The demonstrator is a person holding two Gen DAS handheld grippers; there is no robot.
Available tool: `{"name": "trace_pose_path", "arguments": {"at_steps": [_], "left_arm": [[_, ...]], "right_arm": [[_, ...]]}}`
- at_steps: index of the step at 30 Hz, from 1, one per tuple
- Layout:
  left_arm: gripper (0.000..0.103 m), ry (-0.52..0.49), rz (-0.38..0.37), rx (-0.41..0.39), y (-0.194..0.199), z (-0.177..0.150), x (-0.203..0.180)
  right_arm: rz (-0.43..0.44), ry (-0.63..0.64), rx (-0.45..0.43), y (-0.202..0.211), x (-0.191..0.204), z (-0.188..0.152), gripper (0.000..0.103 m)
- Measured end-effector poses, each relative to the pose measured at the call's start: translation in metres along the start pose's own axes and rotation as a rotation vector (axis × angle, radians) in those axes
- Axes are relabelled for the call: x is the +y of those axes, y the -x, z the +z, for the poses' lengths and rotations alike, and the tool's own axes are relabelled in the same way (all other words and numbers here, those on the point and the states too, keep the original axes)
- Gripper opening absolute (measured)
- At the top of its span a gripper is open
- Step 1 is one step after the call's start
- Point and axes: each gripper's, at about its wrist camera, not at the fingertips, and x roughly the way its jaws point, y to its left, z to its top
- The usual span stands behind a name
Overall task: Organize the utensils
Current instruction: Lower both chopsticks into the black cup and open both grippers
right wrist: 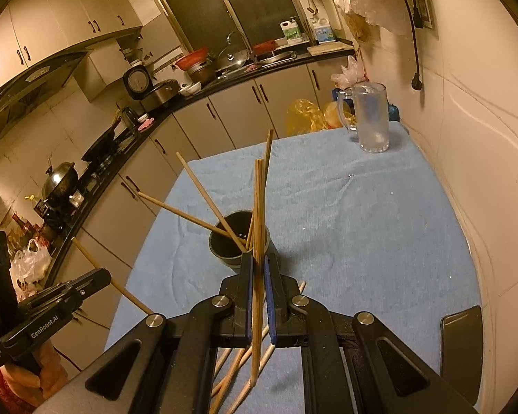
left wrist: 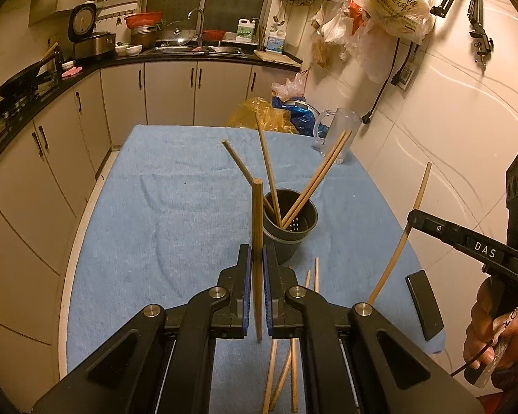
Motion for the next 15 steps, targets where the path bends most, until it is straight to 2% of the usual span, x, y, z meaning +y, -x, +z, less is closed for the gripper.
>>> {"name": "trace_pose_path", "arguments": {"at_steps": [15], "left_arm": [[0.006, -0.019, -0.004, -0.027, 0.008, 0.019, 0.001]], "right_arm": [[0.002, 0.0, -0.032, 0.004, 0.004, 0.02, 0.007]]}}
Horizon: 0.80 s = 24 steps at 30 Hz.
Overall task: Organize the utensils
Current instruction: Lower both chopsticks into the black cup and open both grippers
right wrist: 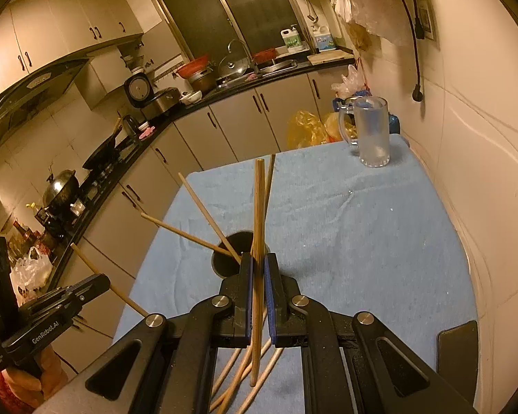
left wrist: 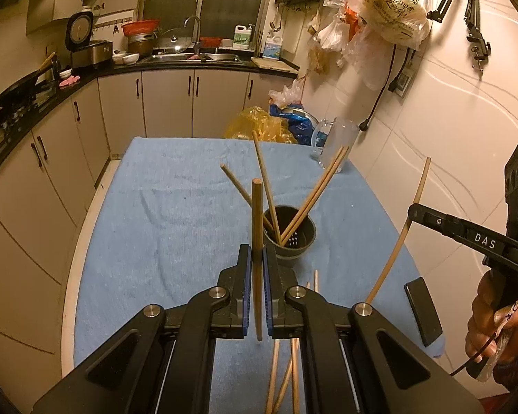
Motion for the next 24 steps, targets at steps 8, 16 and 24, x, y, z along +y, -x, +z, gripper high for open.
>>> {"name": "trace_pose_path", "arguments": {"at_steps": [8, 16, 24], "left_arm": [[0.006, 0.011, -0.024, -0.026, 0.007, 0.023, 0.002], [0.006, 0.016, -0.053, -0.074, 0.018, 0.056, -0.002], [0.006, 0.009, -0.069, -0.114, 0.013, 0.092, -0.013]], "right_arm": [[0.019, -0.041, -0.022, 0.002, -0.001, 0.023, 0.007], [0.03, -0.105, -0.043, -0.005, -0.007, 0.052, 0.007], [0.019, -0.138, -0.086, -0.016, -0.006, 0.085, 0.007]]}}
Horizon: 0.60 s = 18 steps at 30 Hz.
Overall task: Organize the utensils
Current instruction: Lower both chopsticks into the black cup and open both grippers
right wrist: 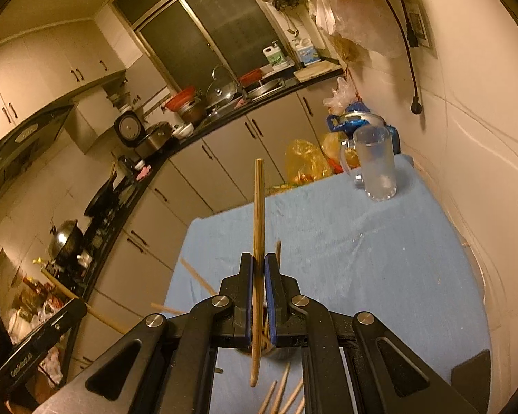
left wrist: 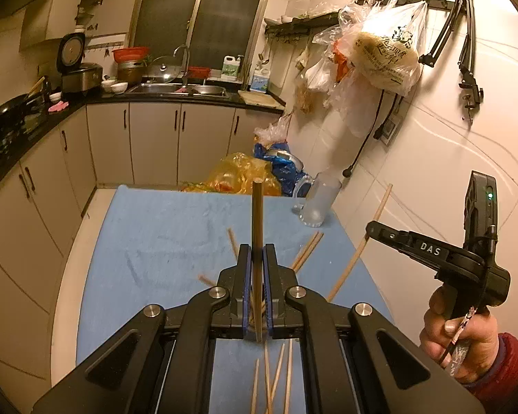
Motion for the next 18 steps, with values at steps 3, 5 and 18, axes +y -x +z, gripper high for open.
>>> {"name": "trace_pose_path", "arguments": {"at_steps": [3, 5, 18], "left_arm": [[0.006, 0.003, 0.002, -0.005, -0.011, 0.009, -0.002], [0.006, 0.012, 0.003, -0.002, -0.019, 0.013, -0.002], [0.006, 0.066, 0.021, 0.051, -0.069, 0.002, 0.008]], "right_arm": [[-0.015, 0.002, -0.021, -0.005, 0.003, 0.01, 0.007], [-0.024, 0.004, -0.035, -0.01, 0.004, 0.016, 0.007], [-0.068, -0.012, -0.026, -0.053, -0.004, 0.011, 0.007]]}}
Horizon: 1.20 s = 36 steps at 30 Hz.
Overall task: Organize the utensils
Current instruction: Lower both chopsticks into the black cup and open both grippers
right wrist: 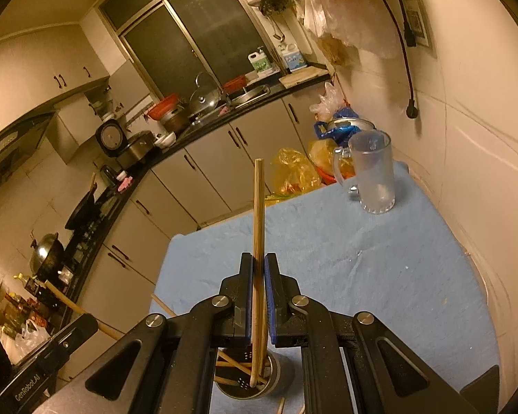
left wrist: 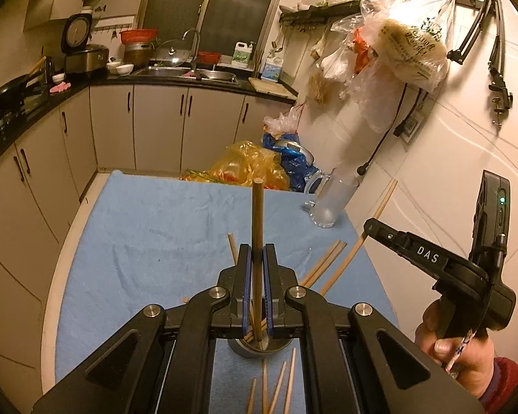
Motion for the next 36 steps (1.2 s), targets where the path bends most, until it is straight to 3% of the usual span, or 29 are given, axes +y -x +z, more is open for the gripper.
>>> {"name": "trace_pose_path", "arguments": {"at_steps": [21, 34, 36], "left_arm": [[0.006, -0.013, 0.018, 0.089, -0.034, -0.02, 0.007], [0.006, 0.007, 0.018, 0.057, -0.021, -0.018, 0.012], [0.008, 0.0, 0.029, 0.044, -0.015, -0.019, 0.013]], "right_arm": [[0.022, 0.014, 0.17, -0.038, -0.005, -0.038, 0.008], [0.033, 0.01, 0.162, -0.022, -0.005, -0.031, 0.008], [0.027, 0.012, 0.158, -0.017, -0.005, -0.029, 0.013]]}}
